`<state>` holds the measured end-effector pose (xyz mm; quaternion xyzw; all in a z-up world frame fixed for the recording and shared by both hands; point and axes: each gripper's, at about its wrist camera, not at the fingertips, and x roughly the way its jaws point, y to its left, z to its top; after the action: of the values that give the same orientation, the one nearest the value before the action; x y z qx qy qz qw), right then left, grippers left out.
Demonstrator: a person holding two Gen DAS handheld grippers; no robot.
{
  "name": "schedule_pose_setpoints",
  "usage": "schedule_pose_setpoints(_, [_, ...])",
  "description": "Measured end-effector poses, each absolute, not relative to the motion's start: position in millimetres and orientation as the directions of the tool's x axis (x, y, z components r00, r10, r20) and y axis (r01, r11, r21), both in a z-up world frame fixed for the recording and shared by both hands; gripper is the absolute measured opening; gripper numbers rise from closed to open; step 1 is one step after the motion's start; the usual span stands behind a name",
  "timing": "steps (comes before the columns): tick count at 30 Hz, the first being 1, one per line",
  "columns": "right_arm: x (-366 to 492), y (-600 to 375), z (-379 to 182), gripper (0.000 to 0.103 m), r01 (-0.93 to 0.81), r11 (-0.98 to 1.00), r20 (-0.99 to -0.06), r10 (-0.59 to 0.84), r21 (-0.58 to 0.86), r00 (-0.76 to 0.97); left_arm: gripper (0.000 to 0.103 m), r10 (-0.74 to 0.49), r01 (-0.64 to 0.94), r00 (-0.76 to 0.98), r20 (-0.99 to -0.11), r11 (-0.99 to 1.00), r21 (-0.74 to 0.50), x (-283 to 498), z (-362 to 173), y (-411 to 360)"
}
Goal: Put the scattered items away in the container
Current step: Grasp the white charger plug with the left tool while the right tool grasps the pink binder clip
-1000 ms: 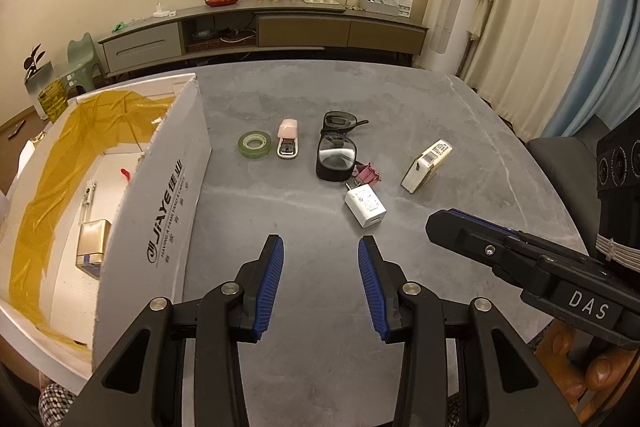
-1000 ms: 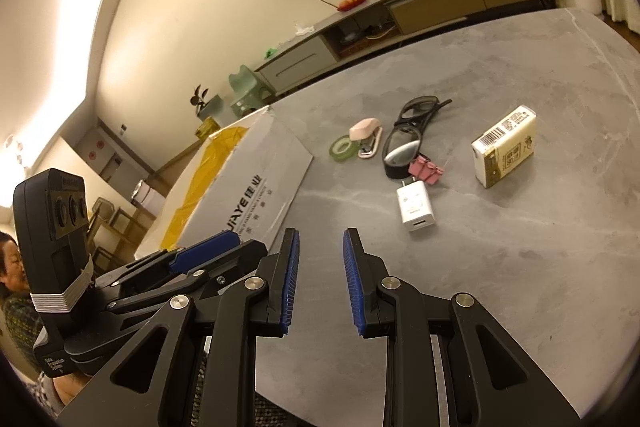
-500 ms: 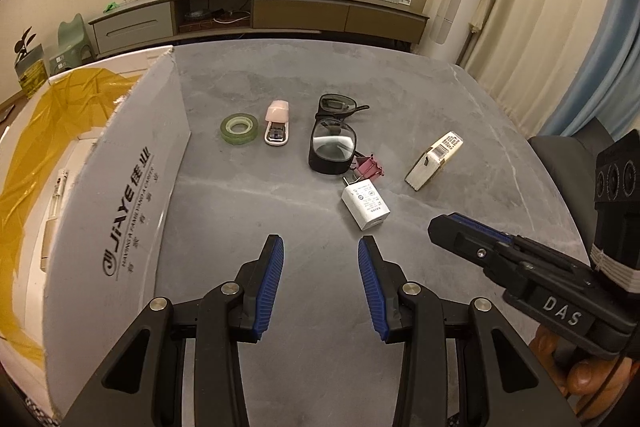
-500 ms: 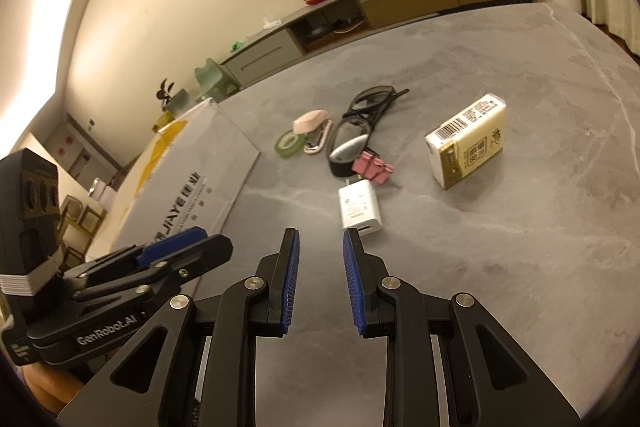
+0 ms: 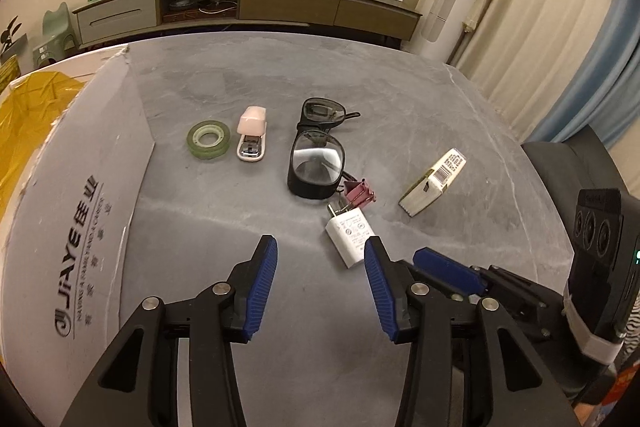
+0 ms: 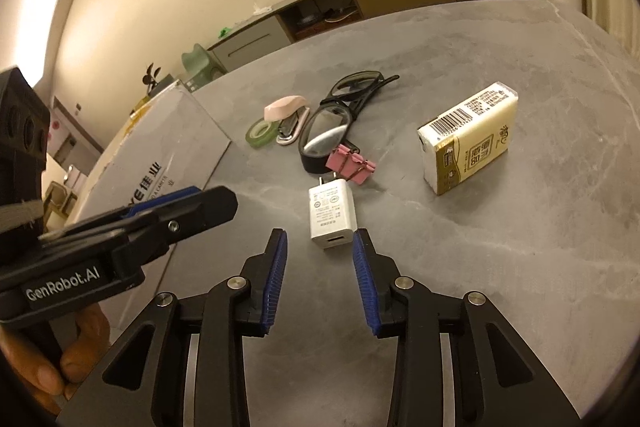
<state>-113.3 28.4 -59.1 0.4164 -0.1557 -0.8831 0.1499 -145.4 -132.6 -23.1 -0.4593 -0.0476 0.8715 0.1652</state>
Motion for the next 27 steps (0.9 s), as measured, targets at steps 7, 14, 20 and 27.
schedule_pose_setpoints(7, [-129.7,21.7,-72.9,0.038,0.141,-0.917,-0.706,-0.378,0.372,-0.599,0.047,0.341,-0.225,-0.507,-0.791,-0.939,-0.261,-161.6,-35.7,-137.0])
schedule_pose_setpoints(14, [-140.6,18.9,-78.3,0.040,0.200,-0.819,-0.641,-0.552,0.538,-0.533,0.047,0.351,-0.194,-0.505,-0.788,-0.936,-0.293,-172.4,-42.9,-151.1])
schedule_pose_setpoints(20, [-147.6,47.2,-75.7,0.040,0.103,-0.864,-0.662,-0.450,0.493,-0.599,0.050,0.384,-0.231,-0.495,-0.779,-0.923,-0.309,-177.9,-49.1,-146.5])
schedule_pose_setpoints(27, [-173.0,54.1,-80.0,0.038,0.091,-0.891,-0.685,-0.405,0.446,-0.605,0.049,0.417,-0.365,-0.472,-0.777,-0.894,-0.259,-176.6,-60.5,-116.0])
